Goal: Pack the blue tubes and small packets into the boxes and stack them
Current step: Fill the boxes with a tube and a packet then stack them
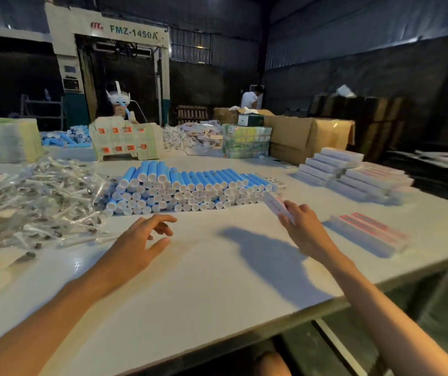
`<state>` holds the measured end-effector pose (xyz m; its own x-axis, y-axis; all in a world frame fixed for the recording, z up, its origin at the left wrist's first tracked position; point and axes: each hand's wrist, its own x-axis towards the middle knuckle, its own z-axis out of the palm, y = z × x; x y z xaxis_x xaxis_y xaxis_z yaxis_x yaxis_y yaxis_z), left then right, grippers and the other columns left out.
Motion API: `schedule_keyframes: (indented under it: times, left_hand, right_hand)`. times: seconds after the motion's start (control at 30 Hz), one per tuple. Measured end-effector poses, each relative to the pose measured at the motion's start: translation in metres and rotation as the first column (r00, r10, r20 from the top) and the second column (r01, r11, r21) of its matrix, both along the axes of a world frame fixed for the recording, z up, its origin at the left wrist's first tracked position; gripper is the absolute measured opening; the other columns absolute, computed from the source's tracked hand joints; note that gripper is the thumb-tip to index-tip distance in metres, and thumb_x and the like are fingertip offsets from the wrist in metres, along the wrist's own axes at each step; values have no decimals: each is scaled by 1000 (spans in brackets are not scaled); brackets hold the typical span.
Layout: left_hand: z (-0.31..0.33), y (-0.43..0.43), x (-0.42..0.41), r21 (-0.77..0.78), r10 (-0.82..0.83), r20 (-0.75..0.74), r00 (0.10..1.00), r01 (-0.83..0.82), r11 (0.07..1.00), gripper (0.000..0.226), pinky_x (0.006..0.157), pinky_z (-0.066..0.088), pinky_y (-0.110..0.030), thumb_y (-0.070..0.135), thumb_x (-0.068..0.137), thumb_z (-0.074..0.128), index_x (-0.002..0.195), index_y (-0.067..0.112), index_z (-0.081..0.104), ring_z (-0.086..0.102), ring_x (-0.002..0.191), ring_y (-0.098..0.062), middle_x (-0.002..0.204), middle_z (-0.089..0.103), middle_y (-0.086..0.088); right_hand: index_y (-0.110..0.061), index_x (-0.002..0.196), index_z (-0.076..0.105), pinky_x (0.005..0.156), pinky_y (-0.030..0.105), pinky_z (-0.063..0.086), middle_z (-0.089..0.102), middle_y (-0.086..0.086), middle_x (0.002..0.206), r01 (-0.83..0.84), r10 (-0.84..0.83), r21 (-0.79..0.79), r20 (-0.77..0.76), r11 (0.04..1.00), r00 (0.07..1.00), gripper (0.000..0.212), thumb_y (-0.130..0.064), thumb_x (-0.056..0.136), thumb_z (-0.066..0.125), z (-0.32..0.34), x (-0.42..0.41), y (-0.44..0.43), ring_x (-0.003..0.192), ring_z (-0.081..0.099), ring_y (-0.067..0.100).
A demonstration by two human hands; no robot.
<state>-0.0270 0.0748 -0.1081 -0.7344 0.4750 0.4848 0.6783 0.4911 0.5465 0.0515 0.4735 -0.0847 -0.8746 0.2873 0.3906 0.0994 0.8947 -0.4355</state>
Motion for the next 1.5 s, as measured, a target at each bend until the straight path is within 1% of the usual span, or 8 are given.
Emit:
schedule_keyframes:
  times: [0.17, 0.37, 0.67, 0.8, 0.97, 1.17, 1.33, 1.5]
  left_hand:
    - [1, 0, 2, -22, -9, -32, 999, 8, 1000, 33, 92, 46, -22, 30, 104, 66, 131, 48, 60, 58, 117, 1, 121, 64, 27]
    - [6, 1, 9, -68, -18, -76, 997, 13, 998, 27, 87, 44, -19, 23, 103, 67, 115, 47, 69, 56, 114, 3, 121, 61, 31]
    - [8, -1, 12, -81, -24, -45, 999, 20, 997, 28, 85, 45, -19, 20, 102, 68, 110, 46, 72, 58, 111, 1, 117, 64, 29]
    - [8, 0, 11, -82, -16, 13, 1000, 17, 997, 28, 84, 48, -23, 19, 103, 68, 110, 45, 73, 63, 106, 0, 111, 68, 28]
    - [9, 0, 11, -141, 52, 0, 999, -52, 989, 22, 80, 48, -19, 23, 104, 66, 110, 44, 71, 64, 99, 2, 111, 68, 31]
    - [25, -6, 14, -293, 235, -64, 970, -243, 925, 30, 82, 54, -34, 17, 99, 64, 114, 42, 69, 64, 91, -2, 99, 69, 25]
    - [47, -14, 21, -527, 362, -93, 927, -354, 772, 13, 74, 47, -38, 16, 96, 59, 94, 29, 60, 67, 101, -28, 104, 69, -1]
    - [62, -50, 37, -611, 546, -173, 820, -524, 593, 32, 100, 48, -43, 14, 104, 51, 133, 22, 60, 53, 127, -27, 136, 61, -4]
  right_hand:
    - [-20, 144, 43, 101, 41, 41, 52, 7, 136, 237, -293, 437, 65, 868, 954, 43, -42, 107, 47, -16, 35, 74, 122, 48, 30]
    - [-19, 139, 48, 106, 37, 39, 47, 6, 144, 334, -432, 556, 51, 761, 901, 42, -45, 107, 43, -15, 59, 97, 130, 45, 25]
    - [-17, 131, 53, 96, 39, 43, 56, 7, 134, 400, -464, 536, -18, 744, 886, 36, -41, 105, 45, -17, 65, 94, 121, 53, 28]
    - [-9, 122, 62, 89, 43, 49, 63, 12, 121, 333, -329, 422, -86, 843, 940, 34, -37, 104, 55, -3, 43, 59, 109, 58, 33]
    - [-12, 114, 66, 81, 41, 54, 68, 6, 113, -34, 72, 172, -221, 985, 973, 18, -24, 103, 57, 21, -11, -49, 104, 60, 25]
    - [-10, 93, 62, 64, 44, 51, 69, 6, 88, -423, 408, 9, -285, 906, 867, 10, -13, 99, 55, 29, -57, -197, 76, 60, 27]
    - [-13, 99, 55, 65, 46, 50, 67, 3, 84, -576, 532, -132, -262, 807, 806, 7, -18, 104, 53, -8, -71, -254, 72, 59, 26]
    - [-15, 103, 58, 67, 49, 52, 70, 6, 84, -596, 558, -121, -242, 794, 793, 6, -18, 104, 53, -27, -84, -258, 71, 61, 29]
